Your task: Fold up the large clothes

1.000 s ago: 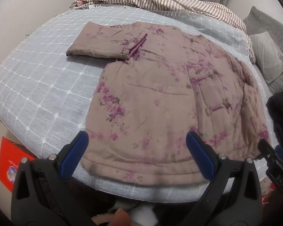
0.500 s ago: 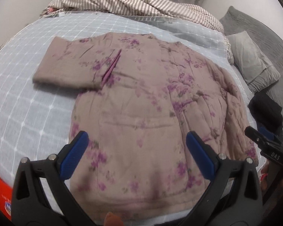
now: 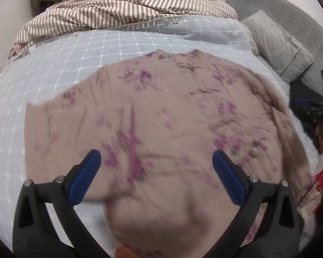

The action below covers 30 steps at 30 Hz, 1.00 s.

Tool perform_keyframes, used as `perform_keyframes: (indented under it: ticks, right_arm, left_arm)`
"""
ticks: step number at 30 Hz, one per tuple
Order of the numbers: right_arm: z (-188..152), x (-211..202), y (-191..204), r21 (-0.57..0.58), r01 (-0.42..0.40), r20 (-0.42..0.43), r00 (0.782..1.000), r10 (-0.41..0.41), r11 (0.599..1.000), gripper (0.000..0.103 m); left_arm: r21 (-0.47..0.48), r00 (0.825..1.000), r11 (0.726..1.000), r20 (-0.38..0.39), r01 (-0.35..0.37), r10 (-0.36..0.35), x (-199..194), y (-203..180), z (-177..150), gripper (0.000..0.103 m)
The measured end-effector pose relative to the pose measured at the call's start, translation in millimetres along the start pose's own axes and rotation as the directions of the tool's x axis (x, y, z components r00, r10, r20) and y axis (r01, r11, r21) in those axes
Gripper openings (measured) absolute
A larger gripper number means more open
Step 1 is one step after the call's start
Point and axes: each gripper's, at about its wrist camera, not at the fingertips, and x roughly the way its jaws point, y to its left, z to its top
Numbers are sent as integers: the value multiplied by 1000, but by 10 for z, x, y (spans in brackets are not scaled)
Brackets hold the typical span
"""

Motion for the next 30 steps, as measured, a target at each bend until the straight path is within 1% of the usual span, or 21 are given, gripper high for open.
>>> perform_keyframes:
  ticks: [2,3,5,6,8,10,11,12,13,14,15,17,20,22,23,24,25,26,27,28,30]
  right_arm:
    - [241,174,-277,1,24,-11,1000,-24,1000,103]
    - [343,262,-433,27,40,-15,999,-39,999,103]
    - [509,415,-707,76,53,-19,998,-51,996,103]
    - [623,522,-901,116,71,-11,997,-70,991,103]
    - [769,681,-1131,149,91,-12,996,-91,985,103]
    - [898,884,-1378,186,100,-30,995,-97,977,102]
    - [958,996,-1521,211,110,-37,994,-104,971,101]
    - [994,1070,-1614,230,110,-42,994,-103,967,96]
    - [1020,1153,-1731,260,101,-49,995,-92,960,86]
    - [1039,1233,-1847,301,90,-52,996,-78,949,81]
    - [1046,1319,-1973,346,60,-51,998,-45,936,73]
    - [1053,1497,-2137,397,12,-61,998,14,918,72]
    - [1000,1832,-2127,412,-41,-126,987,101,910,72]
    - [943,1960,-2037,397,-16,-153,985,83,918,72]
    - [927,1976,-1993,381,8,-145,988,51,924,71]
    - [922,1954,-1936,365,36,-128,992,12,931,59]
    - [919,1918,-1905,362,48,-115,993,-7,931,37]
    - [909,1860,-1882,372,37,-92,996,-2,927,30]
    - [900,1779,-1845,379,44,-70,997,-18,924,22]
    - [895,1690,-1792,367,58,-46,998,-44,928,18]
    - [909,1484,-1582,280,91,15,995,-99,956,15]
  left_arm:
    - [35,999,998,-9,-52,52,209,186,252,103]
    - [42,997,997,-16,-71,72,313,280,354,103]
    - [31,989,989,-25,-142,143,611,564,610,103]
    - [19,987,987,-26,-159,159,733,688,700,103]
    - [-20,985,986,-37,-168,167,982,950,867,102]
    - [-53,982,981,-48,-184,182,1171,1147,969,94]
    - [-72,981,979,-57,-190,187,1295,1259,1018,93]
    - [-88,980,977,-64,-192,187,1386,1338,1047,92]
    - [-105,981,977,-71,-185,178,1474,1419,1076,91]
    - [-133,984,977,-81,-167,157,1583,1526,1090,91]
    - [-153,986,976,-81,-156,144,1626,1576,1102,90]
    - [-212,993,972,-81,-102,86,1761,1722,1120,90]
    - [-262,993,963,-115,-67,38,1938,1827,1099,90]
    - [-267,991,962,-135,-59,23,2031,1842,1090,90]
    - [-260,990,964,-137,-60,25,2033,1838,1106,90]
    - [-254,990,965,-141,-62,27,2029,1827,1112,89]
    - [-249,989,967,-146,-56,20,2009,1800,1105,84]
    - [-248,989,967,-146,-48,12,1989,1801,1102,78]
    - [-251,989,967,-147,-33,-4,1973,1797,1113,64]
    - [-261,989,965,-146,-15,-24,1907,1766,1088,45]
    - [-281,991,960,-123,20,-56,1786,1723,1050,20]
